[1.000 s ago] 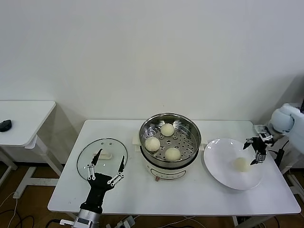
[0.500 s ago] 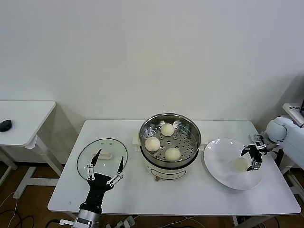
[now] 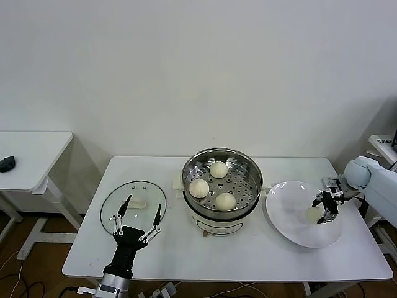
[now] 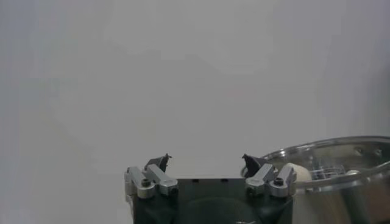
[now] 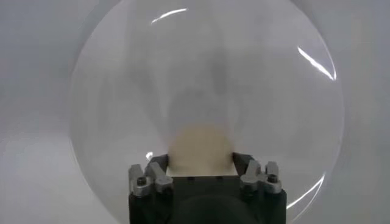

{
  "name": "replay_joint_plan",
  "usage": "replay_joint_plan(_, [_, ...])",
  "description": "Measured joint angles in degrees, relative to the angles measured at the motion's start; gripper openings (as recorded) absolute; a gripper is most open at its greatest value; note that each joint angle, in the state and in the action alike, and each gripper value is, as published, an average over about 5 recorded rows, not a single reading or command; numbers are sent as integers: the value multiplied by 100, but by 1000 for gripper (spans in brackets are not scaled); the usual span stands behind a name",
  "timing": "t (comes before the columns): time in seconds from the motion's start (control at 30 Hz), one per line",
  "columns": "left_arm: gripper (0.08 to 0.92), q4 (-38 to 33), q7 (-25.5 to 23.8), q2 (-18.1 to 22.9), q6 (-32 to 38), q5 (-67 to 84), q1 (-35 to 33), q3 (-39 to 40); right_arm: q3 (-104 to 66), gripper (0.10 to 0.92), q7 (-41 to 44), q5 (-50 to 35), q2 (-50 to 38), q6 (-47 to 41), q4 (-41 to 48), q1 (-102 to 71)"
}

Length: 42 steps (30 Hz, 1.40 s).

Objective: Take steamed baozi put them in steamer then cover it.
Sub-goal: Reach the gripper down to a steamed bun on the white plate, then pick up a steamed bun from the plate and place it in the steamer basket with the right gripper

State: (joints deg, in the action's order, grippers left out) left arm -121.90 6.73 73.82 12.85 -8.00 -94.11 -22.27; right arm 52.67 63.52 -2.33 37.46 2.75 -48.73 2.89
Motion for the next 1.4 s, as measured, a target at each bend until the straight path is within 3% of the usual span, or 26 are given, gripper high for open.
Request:
replay_joint_plan(0.4, [823, -91, 3, -54, -6, 7, -4, 43, 643, 655, 613, -338, -17, -63, -445, 1152])
replay_joint_plan(0.7, [823, -161, 7, -75, -4, 0, -29, 65, 1862, 653, 1059, -1151, 359, -323, -1191, 2903])
replay_joint_plan(1.07, [823, -188, 9, -53, -6, -11, -33, 53, 2925, 646, 944, -2262, 1177, -844, -1985, 3999])
replay_joint_plan(1.4, [823, -188, 16, -41, -9, -3, -36, -19, 3311, 636, 544, -2491, 1818, -1164, -2076, 3958])
